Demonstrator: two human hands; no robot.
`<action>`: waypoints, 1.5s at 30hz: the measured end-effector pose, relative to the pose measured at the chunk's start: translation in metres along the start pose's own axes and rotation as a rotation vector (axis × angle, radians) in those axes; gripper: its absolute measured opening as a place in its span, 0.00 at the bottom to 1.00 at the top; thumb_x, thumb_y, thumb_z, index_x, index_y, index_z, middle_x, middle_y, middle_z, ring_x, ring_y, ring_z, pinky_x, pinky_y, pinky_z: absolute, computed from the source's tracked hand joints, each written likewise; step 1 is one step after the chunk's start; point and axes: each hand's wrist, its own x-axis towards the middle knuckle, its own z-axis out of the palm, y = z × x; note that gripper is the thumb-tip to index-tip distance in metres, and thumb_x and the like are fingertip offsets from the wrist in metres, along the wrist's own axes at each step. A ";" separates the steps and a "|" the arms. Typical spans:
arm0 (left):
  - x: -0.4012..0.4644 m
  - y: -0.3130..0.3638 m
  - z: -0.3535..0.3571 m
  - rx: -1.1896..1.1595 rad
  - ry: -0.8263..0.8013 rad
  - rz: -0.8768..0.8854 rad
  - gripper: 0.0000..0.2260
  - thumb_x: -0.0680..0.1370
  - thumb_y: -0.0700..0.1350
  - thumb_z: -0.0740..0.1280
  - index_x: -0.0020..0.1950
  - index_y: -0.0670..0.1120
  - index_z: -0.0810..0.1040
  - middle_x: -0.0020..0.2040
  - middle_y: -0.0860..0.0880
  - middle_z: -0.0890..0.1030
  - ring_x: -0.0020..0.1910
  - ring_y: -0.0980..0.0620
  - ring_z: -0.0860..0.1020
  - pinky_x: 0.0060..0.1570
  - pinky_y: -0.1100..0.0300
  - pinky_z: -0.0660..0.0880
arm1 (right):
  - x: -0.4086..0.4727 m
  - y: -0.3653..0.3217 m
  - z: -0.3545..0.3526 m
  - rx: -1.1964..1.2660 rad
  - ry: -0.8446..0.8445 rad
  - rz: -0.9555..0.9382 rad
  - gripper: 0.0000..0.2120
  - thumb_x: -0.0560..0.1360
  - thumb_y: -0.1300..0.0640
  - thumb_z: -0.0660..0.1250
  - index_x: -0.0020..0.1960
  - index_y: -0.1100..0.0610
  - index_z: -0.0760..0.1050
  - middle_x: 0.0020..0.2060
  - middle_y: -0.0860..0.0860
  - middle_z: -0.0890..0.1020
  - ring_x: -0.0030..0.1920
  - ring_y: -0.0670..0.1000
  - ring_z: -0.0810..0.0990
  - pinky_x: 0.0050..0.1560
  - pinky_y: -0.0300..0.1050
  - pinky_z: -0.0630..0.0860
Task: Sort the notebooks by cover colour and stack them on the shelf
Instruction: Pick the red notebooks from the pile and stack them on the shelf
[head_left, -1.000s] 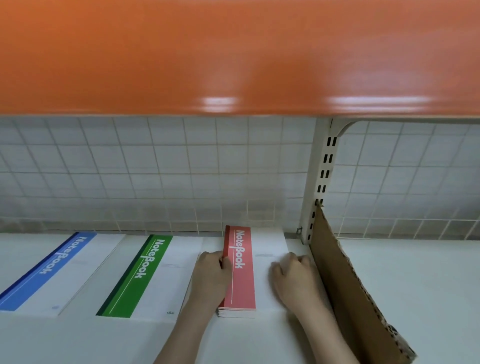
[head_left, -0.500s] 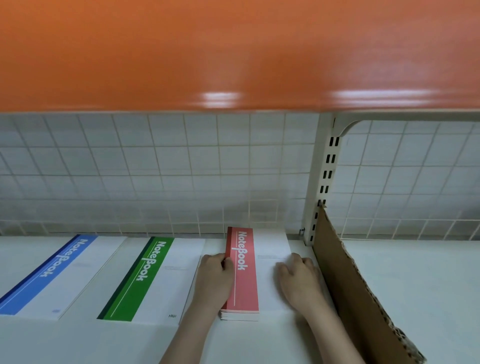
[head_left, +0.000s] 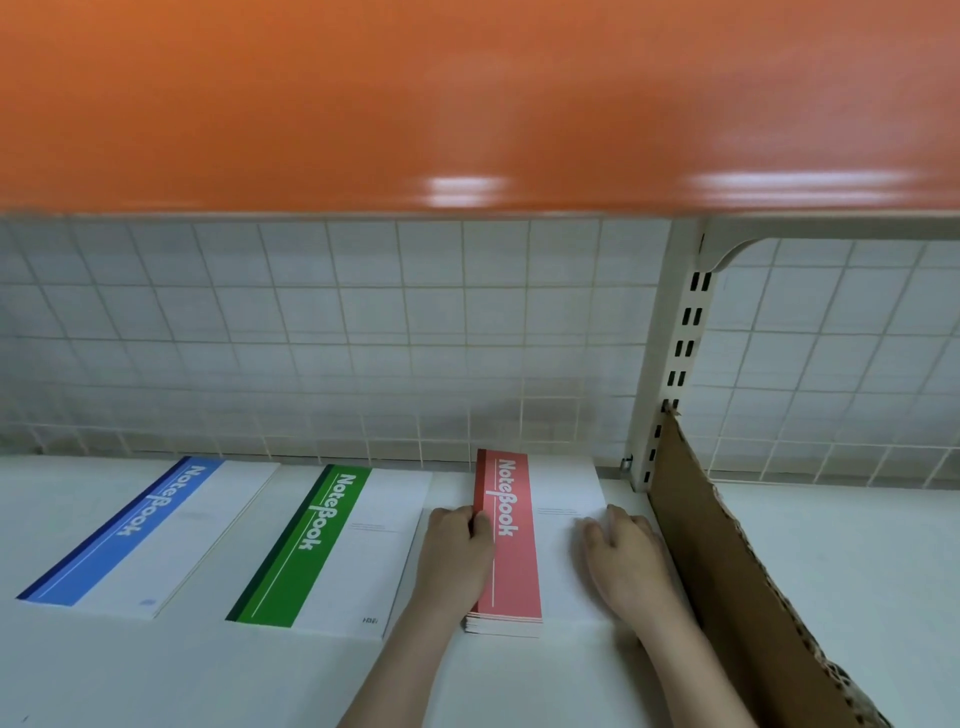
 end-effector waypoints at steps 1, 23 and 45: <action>0.000 0.000 0.000 -0.002 0.001 0.000 0.16 0.83 0.44 0.52 0.50 0.37 0.77 0.54 0.40 0.77 0.43 0.45 0.82 0.39 0.59 0.77 | 0.000 0.000 0.000 0.005 0.005 -0.002 0.16 0.80 0.52 0.55 0.59 0.62 0.70 0.57 0.60 0.73 0.60 0.58 0.70 0.56 0.45 0.67; -0.001 0.005 -0.035 0.254 0.091 0.067 0.18 0.81 0.48 0.56 0.70 0.44 0.68 0.66 0.44 0.67 0.66 0.47 0.65 0.63 0.56 0.66 | -0.018 -0.054 -0.013 -0.330 0.147 -0.158 0.24 0.78 0.51 0.59 0.71 0.58 0.64 0.67 0.59 0.69 0.66 0.61 0.67 0.61 0.52 0.68; -0.066 -0.143 -0.280 0.845 0.485 -0.226 0.19 0.81 0.52 0.54 0.70 0.48 0.62 0.66 0.48 0.67 0.66 0.47 0.64 0.62 0.55 0.64 | -0.119 -0.254 0.178 -0.206 -0.452 -0.776 0.23 0.80 0.50 0.56 0.73 0.53 0.59 0.70 0.49 0.66 0.70 0.50 0.66 0.74 0.52 0.48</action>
